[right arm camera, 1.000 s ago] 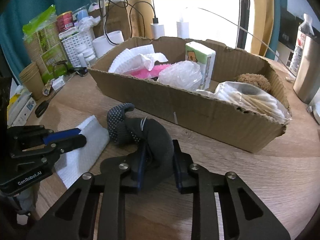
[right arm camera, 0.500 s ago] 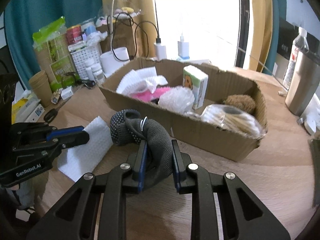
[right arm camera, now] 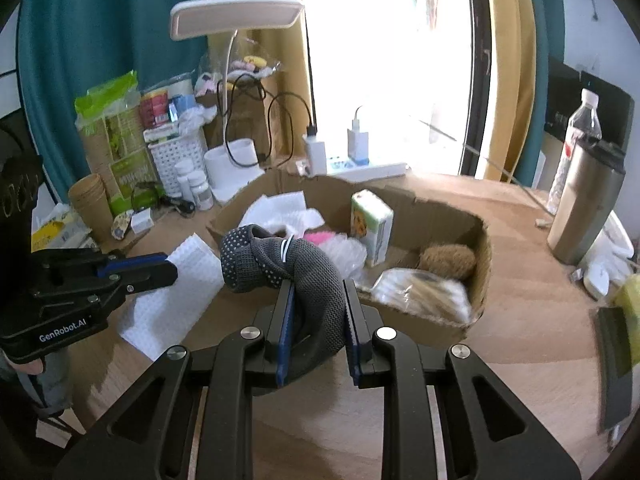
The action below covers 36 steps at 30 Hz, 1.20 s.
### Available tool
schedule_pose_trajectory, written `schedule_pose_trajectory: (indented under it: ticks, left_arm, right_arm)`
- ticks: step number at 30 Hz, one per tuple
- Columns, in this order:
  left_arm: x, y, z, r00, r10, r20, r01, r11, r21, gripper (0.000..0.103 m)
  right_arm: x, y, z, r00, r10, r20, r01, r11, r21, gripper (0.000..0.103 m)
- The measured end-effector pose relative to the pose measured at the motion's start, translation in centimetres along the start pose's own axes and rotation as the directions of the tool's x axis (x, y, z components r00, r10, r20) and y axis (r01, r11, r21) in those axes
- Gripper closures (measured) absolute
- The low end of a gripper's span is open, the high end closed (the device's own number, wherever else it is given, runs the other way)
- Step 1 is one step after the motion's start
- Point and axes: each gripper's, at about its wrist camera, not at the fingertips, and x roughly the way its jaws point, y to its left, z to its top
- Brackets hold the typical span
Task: Organize soft objects
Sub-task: 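Carry the cloth with the left gripper while the right gripper carries the glove into the box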
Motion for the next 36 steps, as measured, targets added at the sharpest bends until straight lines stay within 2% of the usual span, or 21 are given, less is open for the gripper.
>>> schedule_pose_trajectory:
  ticks: [18,36]
  left_arm:
    - [-1.6,0.0,2.9,0.996,0.012,0.09,-0.014,1.0,0.025,0.097]
    - [-1.3,4.1,5.1,0.988,0.05,0.146,-0.048,0.999,-0.015,0.097]
  right_arm:
    - [-1.5,-1.2,3.4,0.996,-0.039,0.085,0.041,0.999,-0.024,0.079]
    - [3.1,-0.3,7.2,0.997,-0.02,0.074,0.025,0.997,-0.067,0.079]
